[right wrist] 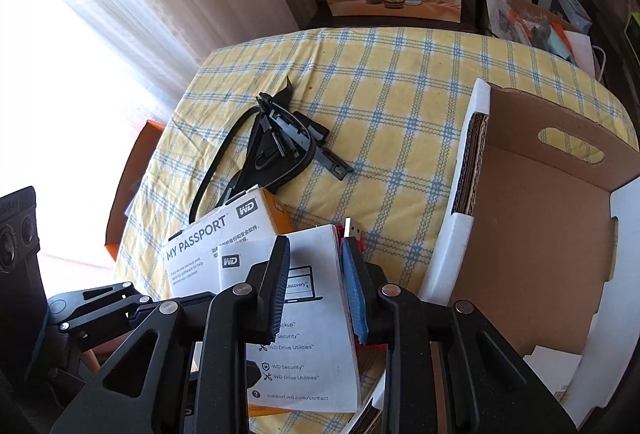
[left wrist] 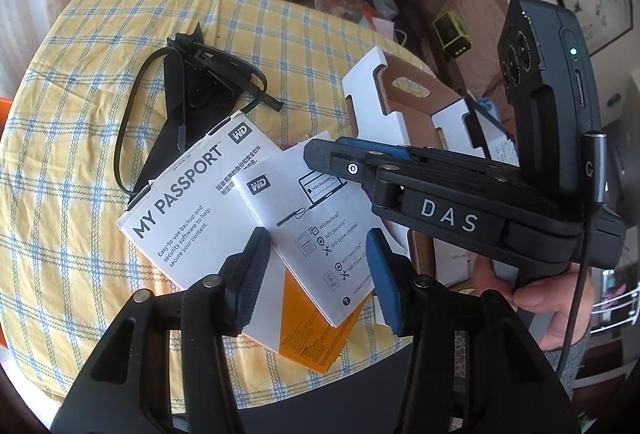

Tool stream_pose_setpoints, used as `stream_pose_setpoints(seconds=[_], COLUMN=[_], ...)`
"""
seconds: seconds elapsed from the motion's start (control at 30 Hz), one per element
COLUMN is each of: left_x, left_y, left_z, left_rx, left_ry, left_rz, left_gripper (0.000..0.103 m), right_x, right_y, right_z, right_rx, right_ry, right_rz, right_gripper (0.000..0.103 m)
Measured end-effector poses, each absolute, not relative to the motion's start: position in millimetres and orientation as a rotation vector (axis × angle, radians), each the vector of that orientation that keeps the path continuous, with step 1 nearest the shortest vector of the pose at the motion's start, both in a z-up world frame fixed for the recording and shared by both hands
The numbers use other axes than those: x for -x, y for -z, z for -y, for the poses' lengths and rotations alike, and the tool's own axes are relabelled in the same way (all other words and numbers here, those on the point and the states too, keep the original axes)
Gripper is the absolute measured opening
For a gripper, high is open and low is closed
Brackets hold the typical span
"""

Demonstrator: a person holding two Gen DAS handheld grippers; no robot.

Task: Organize objects
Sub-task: 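Move the right gripper to the white WD leaflet on the box, then grasp the white WD leaflet with the right gripper and lift it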

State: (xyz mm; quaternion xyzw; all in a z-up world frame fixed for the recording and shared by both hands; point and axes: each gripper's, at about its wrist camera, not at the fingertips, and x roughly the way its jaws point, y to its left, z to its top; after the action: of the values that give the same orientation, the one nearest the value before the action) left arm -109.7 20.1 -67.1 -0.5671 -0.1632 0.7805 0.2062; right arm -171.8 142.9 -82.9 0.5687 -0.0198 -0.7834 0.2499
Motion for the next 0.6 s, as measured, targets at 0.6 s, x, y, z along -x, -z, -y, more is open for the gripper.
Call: stream_pose_setpoints(seconds=[0.6], left_x=[106], left_y=[40], left_z=[-7], left_rx=[1.539], left_ry=[-2.254], left_rz=[0.510], left_gripper=[0.049], right_x=[147], right_y=[45], right_z=[-158], right_rx=[-1.457], right_ry=[2.221], right_rz=[0.075], right_gripper=[0.016])
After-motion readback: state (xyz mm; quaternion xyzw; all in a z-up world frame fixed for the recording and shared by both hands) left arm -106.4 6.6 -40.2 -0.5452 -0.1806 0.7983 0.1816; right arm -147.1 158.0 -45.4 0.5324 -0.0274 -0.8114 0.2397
